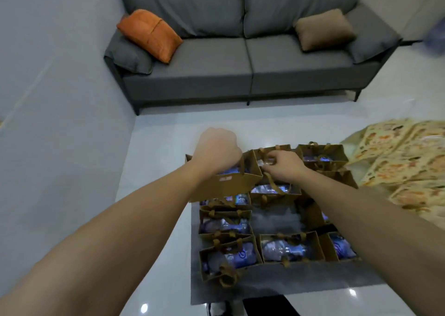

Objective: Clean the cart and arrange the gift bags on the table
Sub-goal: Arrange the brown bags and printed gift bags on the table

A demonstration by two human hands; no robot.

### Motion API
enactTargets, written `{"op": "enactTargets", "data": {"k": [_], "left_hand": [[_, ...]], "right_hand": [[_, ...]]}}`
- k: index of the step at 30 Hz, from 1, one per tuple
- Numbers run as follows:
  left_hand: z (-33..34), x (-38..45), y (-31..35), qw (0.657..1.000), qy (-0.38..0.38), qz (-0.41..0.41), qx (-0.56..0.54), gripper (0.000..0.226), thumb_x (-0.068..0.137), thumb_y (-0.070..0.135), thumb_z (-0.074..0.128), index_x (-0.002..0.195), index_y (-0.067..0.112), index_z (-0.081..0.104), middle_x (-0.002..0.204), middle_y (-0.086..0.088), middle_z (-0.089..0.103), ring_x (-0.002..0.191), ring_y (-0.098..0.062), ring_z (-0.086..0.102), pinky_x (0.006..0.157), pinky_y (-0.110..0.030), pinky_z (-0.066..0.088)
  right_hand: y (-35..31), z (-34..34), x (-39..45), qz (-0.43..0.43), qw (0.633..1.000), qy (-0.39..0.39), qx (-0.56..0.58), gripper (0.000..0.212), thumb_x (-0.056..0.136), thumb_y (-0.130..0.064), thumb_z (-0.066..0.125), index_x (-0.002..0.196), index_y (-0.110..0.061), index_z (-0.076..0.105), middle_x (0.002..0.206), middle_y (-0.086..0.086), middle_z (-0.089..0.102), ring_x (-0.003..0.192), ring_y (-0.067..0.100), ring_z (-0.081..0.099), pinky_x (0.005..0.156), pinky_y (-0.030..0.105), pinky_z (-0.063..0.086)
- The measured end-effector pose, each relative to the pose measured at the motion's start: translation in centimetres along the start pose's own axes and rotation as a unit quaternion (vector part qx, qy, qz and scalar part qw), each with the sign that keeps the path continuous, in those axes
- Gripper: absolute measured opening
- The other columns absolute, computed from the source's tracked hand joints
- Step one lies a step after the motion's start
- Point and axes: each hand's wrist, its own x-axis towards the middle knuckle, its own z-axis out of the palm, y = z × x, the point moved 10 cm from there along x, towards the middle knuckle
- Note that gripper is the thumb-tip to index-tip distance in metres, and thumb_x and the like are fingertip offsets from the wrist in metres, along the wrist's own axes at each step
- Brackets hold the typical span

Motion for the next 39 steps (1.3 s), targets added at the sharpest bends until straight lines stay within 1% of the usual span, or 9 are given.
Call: {"op": "enactTargets", "data": {"k": [8, 11, 15, 20, 24, 28, 32, 35, 39], "left_hand": [[9.5, 0.0, 8.6, 0.994, -0.095, 0.055, -0.013, 0.021, 0.080, 0.019, 0.066, 0.059, 0.020, 0.062, 0.057, 0.000, 0.057, 0.063, -0.017, 0.058, 0.052, -0.034, 0.050], [13.8, 0.1, 10.0, 0.989, -0.133, 0.063, -0.007, 0.024, 0.082, 0.016, 0.065, 0.059, 0.019, 0.060, 0.054, 0.003, 0.053, 0.058, -0.012, 0.053, 0.052, -0.027, 0.039], [19.1, 0.7, 10.2, 0.983, -0.177, 0.040, 0.013, 0.026, 0.085, 0.015, 0.064, 0.059, 0.020, 0.060, 0.061, 0.002, 0.059, 0.062, -0.012, 0.057, 0.054, -0.026, 0.042], [25.2, 0.7, 10.0, 0.971, -0.231, 0.033, 0.042, 0.028, 0.084, 0.015, 0.064, 0.058, 0.023, 0.056, 0.062, 0.003, 0.059, 0.070, -0.016, 0.060, 0.060, -0.031, 0.050], [28.3, 0.6, 9.5, 0.963, -0.261, 0.033, 0.062, 0.020, 0.088, 0.020, 0.062, 0.069, 0.024, 0.060, 0.073, 0.003, 0.064, 0.077, -0.018, 0.064, 0.069, -0.036, 0.057], [30.4, 0.5, 10.7, 0.953, -0.290, 0.054, 0.068, 0.017, 0.091, 0.020, 0.059, 0.075, 0.025, 0.060, 0.079, 0.002, 0.061, 0.086, -0.021, 0.061, 0.077, -0.036, 0.053], [30.7, 1.9, 10.9, 0.963, -0.265, 0.031, 0.047, 0.011, 0.090, 0.020, 0.061, 0.083, 0.022, 0.067, 0.080, 0.004, 0.065, 0.084, -0.017, 0.063, 0.077, -0.037, 0.056], [30.7, 2.6, 9.6, 0.966, -0.256, 0.010, 0.040, 0.015, 0.090, 0.017, 0.063, 0.076, 0.019, 0.065, 0.078, 0.002, 0.065, 0.080, -0.019, 0.064, 0.074, -0.041, 0.059], [33.0, 1.3, 6.5, 0.931, -0.350, -0.013, 0.099, 0.014, 0.091, 0.025, 0.068, 0.082, 0.015, 0.065, 0.081, -0.005, 0.067, 0.078, -0.019, 0.067, 0.074, -0.043, 0.061]], "right_hand": [[12.2, -0.7, -5.5, 0.127, 0.986, 0.034, 0.100, 0.040, 0.099, -0.029, 0.059, 0.137, -0.016, 0.060, 0.133, 0.007, 0.063, 0.120, 0.027, 0.059, 0.096, 0.035, 0.049], [17.1, 0.3, -6.4, 0.168, 0.979, 0.016, 0.116, 0.041, 0.097, -0.033, 0.061, 0.134, -0.016, 0.062, 0.131, 0.005, 0.064, 0.122, 0.027, 0.058, 0.095, 0.033, 0.048], [22.0, 1.8, -7.8, 0.202, 0.968, -0.007, 0.148, 0.029, 0.094, -0.034, 0.067, 0.117, -0.018, 0.072, 0.119, 0.004, 0.069, 0.113, 0.024, 0.062, 0.097, 0.038, 0.052], [27.2, 4.6, -9.6, 0.255, 0.950, -0.021, 0.180, 0.043, 0.092, -0.035, 0.070, 0.129, -0.015, 0.064, 0.128, 0.007, 0.064, 0.120, 0.025, 0.059, 0.101, 0.036, 0.048], [29.4, 6.6, -10.3, 0.263, 0.947, -0.046, 0.176, 0.030, 0.093, -0.035, 0.068, 0.117, -0.018, 0.071, 0.114, 0.006, 0.069, 0.113, 0.025, 0.062, 0.096, 0.036, 0.050], [30.5, 8.0, -10.3, 0.279, 0.943, -0.049, 0.175, 0.033, 0.095, -0.034, 0.065, 0.123, -0.017, 0.068, 0.121, 0.008, 0.068, 0.117, 0.027, 0.059, 0.099, 0.038, 0.048], [30.7, 8.8, -9.5, 0.277, 0.941, -0.046, 0.189, 0.034, 0.095, -0.033, 0.066, 0.124, -0.015, 0.067, 0.120, 0.008, 0.068, 0.115, 0.027, 0.059, 0.095, 0.036, 0.048], [30.7, 8.7, -8.6, 0.271, 0.942, -0.040, 0.194, 0.029, 0.096, -0.032, 0.065, 0.120, -0.016, 0.069, 0.114, 0.006, 0.068, 0.105, 0.023, 0.060, 0.087, 0.032, 0.048], [30.7, 8.9, -7.9, 0.264, 0.945, -0.041, 0.190, 0.029, 0.095, -0.034, 0.065, 0.118, -0.017, 0.069, 0.105, 0.004, 0.066, 0.096, 0.021, 0.058, 0.077, 0.028, 0.041]]}}
